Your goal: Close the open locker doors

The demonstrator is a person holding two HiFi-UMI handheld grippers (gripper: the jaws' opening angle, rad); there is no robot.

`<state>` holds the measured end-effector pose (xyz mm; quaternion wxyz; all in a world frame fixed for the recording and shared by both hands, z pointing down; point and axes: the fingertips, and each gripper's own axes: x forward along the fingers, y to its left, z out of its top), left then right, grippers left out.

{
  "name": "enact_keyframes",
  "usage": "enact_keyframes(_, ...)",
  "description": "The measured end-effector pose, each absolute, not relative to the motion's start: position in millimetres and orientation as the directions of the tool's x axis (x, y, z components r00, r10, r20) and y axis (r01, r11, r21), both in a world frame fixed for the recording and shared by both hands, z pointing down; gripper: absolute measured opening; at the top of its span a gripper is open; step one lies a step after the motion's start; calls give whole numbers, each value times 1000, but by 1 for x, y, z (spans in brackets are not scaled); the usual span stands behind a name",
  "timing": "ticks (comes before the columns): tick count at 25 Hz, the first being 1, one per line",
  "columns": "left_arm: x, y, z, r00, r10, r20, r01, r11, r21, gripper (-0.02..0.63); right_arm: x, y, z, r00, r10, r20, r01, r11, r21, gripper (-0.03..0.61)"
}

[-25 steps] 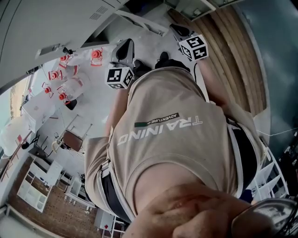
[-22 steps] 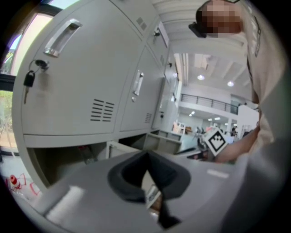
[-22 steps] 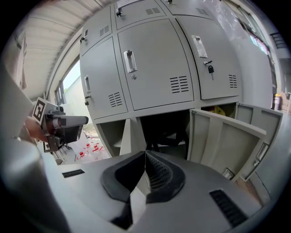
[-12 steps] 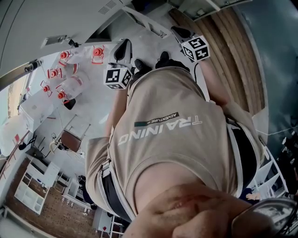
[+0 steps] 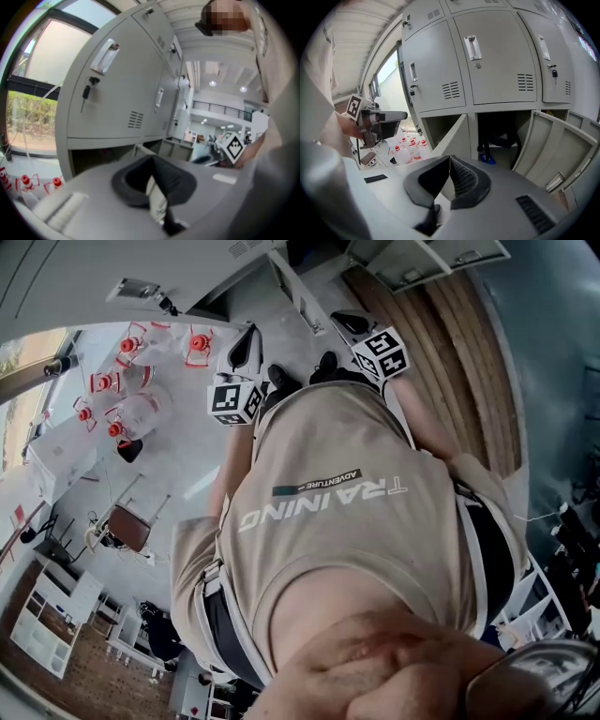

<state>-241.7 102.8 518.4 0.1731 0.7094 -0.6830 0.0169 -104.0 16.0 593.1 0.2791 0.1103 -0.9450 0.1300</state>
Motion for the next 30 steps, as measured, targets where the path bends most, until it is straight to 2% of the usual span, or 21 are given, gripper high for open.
enact_keyframes(16, -302, 151, 519, 38, -970, 241, -975, 17, 221, 5, -196, 83, 591, -829, -46, 558, -168, 971, -169, 14)
enact_keyframes(30, -358, 164, 517, 47, -975, 218, -978, 0, 211, 5, -271, 101, 591, -836, -40, 548, -141, 980, -143, 14)
